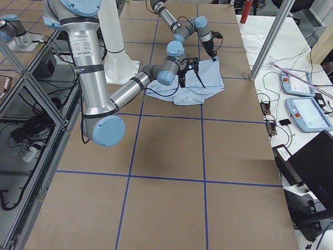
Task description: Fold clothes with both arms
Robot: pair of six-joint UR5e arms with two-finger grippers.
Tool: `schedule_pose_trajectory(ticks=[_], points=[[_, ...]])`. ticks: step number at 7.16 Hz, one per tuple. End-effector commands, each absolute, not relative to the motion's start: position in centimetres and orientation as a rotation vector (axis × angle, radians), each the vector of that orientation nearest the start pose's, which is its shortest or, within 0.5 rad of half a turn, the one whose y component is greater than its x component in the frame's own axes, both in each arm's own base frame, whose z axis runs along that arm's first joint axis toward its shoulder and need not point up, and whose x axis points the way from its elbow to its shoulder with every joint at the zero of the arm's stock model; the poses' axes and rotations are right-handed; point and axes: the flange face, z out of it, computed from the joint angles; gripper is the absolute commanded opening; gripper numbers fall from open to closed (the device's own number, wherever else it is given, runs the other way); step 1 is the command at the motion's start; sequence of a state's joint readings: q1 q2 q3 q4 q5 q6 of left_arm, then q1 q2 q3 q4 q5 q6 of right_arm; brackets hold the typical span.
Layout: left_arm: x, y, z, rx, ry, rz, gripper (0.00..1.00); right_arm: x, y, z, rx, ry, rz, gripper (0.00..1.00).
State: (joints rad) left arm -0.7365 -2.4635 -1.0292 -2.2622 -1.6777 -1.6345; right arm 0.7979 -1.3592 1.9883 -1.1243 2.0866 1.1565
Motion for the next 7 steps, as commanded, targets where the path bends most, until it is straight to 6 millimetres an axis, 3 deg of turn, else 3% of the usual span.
schedule_pose_trajectory(ticks=[1, 3, 4, 5, 7], points=[[54.6, -68.9, 26.7, 0.376, 1.059, -0.698, 0.0, -31.1, -43.9, 29.9, 0.211, -1.125, 0.065, 1.0], [55.0, -69.1, 27.0, 0.395, 1.099, -0.692, 0.0, -31.3, -43.9, 29.9, 0.208, -1.125, 0.064, 1.0], [55.0, -69.1, 27.0, 0.396, 1.099, -0.69, 0.87, -31.6, -43.8, 30.1, 0.207, -1.121, 0.064, 1.0], [54.9, -69.0, 26.3, 0.419, 1.101, -0.655, 1.0, -31.9, -43.9, 30.4, 0.205, -1.113, 0.067, 1.0], [51.7, -68.7, 24.6, 0.458, 1.147, -0.594, 1.0, -35.0, -43.2, 28.6, 0.225, -1.097, 0.047, 1.0]])
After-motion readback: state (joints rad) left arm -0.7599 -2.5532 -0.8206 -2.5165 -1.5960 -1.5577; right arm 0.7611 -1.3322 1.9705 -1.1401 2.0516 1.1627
